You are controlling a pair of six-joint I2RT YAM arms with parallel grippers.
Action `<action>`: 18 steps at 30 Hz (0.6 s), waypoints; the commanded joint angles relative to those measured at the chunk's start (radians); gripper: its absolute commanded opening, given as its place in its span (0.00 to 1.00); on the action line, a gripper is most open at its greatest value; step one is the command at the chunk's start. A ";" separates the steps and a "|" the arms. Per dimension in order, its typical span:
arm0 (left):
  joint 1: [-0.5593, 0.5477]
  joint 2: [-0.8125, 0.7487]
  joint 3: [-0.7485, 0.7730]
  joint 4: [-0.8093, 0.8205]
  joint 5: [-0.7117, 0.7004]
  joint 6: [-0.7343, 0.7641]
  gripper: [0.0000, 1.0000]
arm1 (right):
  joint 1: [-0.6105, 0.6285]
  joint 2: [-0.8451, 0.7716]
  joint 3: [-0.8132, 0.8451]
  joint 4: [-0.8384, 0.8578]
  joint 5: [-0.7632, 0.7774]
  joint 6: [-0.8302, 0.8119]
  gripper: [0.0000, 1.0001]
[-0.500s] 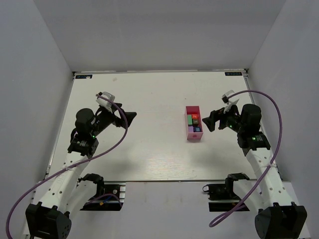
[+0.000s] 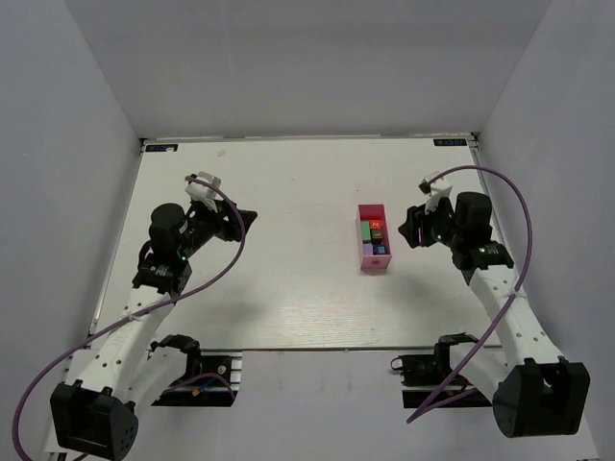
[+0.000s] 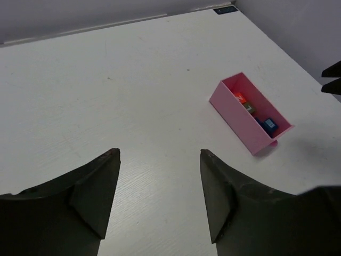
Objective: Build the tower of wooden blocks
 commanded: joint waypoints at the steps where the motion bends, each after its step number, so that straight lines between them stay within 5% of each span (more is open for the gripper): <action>1: 0.004 0.007 0.039 -0.041 -0.088 -0.023 0.73 | 0.014 0.048 0.088 -0.006 0.127 0.010 0.58; 2: 0.004 0.024 0.039 -0.057 -0.112 -0.038 0.79 | 0.018 0.082 0.096 -0.008 0.145 0.008 0.58; 18: 0.004 0.090 0.085 -0.101 -0.052 -0.077 0.75 | 0.133 0.507 0.320 -0.049 0.208 0.024 0.56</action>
